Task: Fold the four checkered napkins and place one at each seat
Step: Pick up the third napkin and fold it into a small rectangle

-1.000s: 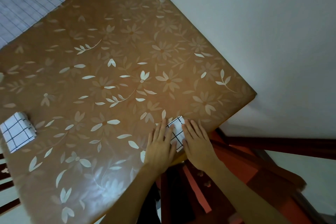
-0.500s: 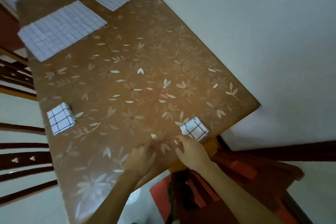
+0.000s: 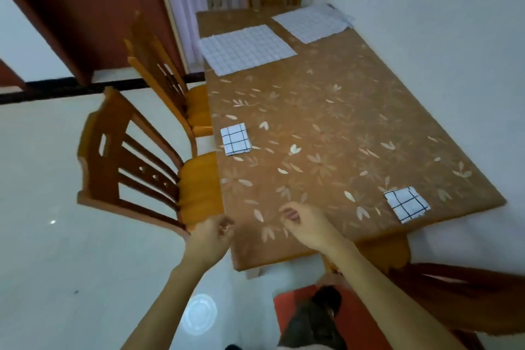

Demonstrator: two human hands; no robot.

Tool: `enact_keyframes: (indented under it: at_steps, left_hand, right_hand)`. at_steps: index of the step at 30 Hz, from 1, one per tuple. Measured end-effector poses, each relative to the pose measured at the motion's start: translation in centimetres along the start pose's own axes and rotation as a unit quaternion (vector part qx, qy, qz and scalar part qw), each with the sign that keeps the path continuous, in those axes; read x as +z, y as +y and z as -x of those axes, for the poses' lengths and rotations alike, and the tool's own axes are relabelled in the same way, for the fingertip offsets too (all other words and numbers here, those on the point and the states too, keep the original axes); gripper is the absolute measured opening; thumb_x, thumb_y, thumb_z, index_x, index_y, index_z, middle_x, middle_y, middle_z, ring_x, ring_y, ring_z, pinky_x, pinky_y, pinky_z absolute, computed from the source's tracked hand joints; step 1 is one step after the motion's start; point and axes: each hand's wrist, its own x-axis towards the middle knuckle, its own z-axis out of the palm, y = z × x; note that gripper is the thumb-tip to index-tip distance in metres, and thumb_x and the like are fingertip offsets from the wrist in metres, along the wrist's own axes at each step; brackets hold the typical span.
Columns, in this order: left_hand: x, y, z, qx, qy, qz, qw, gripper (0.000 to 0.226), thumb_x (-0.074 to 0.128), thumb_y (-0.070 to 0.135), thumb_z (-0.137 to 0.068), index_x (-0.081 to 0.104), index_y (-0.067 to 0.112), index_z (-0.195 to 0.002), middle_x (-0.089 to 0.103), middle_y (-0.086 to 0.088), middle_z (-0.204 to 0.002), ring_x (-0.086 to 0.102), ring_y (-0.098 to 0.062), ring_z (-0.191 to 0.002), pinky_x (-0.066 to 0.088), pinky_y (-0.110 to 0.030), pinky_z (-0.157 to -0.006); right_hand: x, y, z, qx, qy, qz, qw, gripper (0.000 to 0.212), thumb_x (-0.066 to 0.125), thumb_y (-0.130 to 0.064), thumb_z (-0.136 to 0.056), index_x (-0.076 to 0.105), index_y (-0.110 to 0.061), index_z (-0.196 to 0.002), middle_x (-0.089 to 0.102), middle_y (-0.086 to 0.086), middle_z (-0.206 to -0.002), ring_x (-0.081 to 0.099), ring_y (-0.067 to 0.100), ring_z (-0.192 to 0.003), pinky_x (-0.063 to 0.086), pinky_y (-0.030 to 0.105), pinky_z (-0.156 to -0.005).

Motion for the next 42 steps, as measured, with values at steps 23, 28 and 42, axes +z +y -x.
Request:
enact_keyframes:
  at_steps: [23,28,42]
  left_hand:
    - [-26.3,-7.7,-7.3,0.032,0.149,0.037,0.988,0.018,0.059,0.025,-0.100,0.068,0.024,-0.115,0.066,0.010,-0.108,0.063,-0.007,-0.094,0.045,-0.015,-0.078]
    - [-31.5,-9.3,-11.1,0.036,0.152,0.037,0.987,0.019,0.059,0.026,-0.100,0.070,0.024,-0.116,0.070,0.006,-0.110,0.063,-0.011,-0.099,0.051,-0.027,-0.089]
    - [-46.0,-23.4,-20.3,0.096,0.064,0.082,0.990,0.012,0.061,0.027,-0.099,0.069,0.028,-0.107,0.071,0.014,-0.102,0.067,-0.004,-0.092,0.046,-0.014,-0.069]
  right_hand:
    - [5.9,-26.5,-12.6,-0.129,0.041,-0.027,0.990,0.035,0.062,-0.033,-0.096,0.059,-0.029,-0.131,0.064,-0.011,-0.126,0.062,0.004,-0.108,0.056,0.030,-0.095]
    - [6.2,-30.2,-15.6,-0.120,0.038,-0.037,0.991,0.035,0.060,-0.029,-0.098,0.058,-0.023,-0.133,0.064,-0.007,-0.129,0.062,0.008,-0.113,0.051,0.020,-0.092]
    - [14.9,-44.2,-24.3,-0.048,0.109,-0.033,0.992,0.033,0.060,-0.027,-0.099,0.060,-0.025,-0.132,0.065,-0.008,-0.129,0.061,0.006,-0.112,0.051,0.025,-0.101]
